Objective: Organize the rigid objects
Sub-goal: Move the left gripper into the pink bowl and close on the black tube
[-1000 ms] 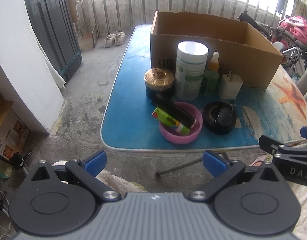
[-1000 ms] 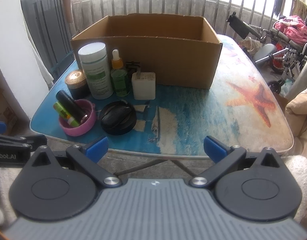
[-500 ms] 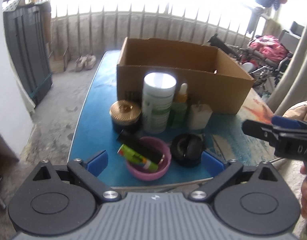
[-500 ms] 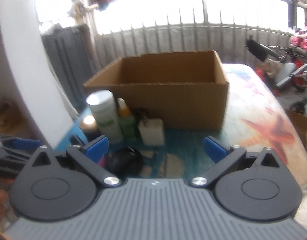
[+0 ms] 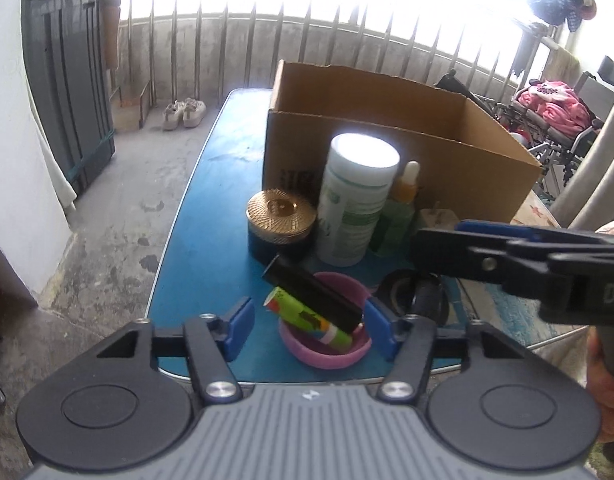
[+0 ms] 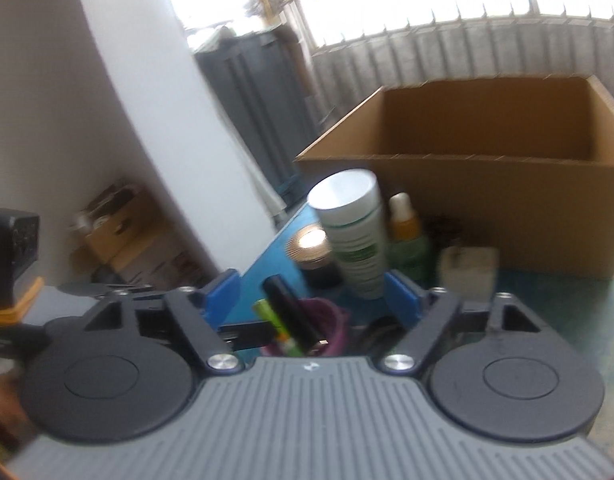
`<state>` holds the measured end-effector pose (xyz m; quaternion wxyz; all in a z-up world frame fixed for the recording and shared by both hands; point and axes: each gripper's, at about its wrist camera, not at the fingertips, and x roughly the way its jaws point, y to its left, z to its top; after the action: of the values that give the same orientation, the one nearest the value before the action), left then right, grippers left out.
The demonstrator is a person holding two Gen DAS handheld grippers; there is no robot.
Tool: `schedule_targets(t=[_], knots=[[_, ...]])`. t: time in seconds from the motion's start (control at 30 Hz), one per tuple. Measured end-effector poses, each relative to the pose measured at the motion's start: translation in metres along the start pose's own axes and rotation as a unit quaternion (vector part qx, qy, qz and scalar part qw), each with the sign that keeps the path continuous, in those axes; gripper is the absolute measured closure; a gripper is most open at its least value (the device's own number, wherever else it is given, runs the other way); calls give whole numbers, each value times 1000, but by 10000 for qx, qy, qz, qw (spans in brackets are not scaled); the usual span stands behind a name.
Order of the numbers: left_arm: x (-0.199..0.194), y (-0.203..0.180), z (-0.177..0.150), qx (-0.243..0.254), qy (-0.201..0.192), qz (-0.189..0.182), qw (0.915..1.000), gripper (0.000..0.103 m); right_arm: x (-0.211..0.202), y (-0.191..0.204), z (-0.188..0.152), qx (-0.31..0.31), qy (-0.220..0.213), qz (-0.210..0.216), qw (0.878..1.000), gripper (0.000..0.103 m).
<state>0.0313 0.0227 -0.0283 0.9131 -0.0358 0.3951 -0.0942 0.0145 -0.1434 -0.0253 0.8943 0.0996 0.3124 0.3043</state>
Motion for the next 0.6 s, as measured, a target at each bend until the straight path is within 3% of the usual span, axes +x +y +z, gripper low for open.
schedule_targets(t=[0.1, 0.3, 0.43, 0.6], knots=[[2, 5, 0, -1, -51, -42, 10000, 49, 17, 2, 2, -8, 200, 183, 9996, 45], [7, 10, 8, 127, -120, -147, 9997, 51, 44, 7, 13, 106, 439, 560, 9974, 55], [15, 17, 17, 85, -94, -291, 9995, 51, 47, -3, 16, 331, 366, 473, 9977, 64], [21, 35, 24, -316, 17, -653, 9974, 51, 40, -23, 12, 527, 410, 254, 9974, 75]])
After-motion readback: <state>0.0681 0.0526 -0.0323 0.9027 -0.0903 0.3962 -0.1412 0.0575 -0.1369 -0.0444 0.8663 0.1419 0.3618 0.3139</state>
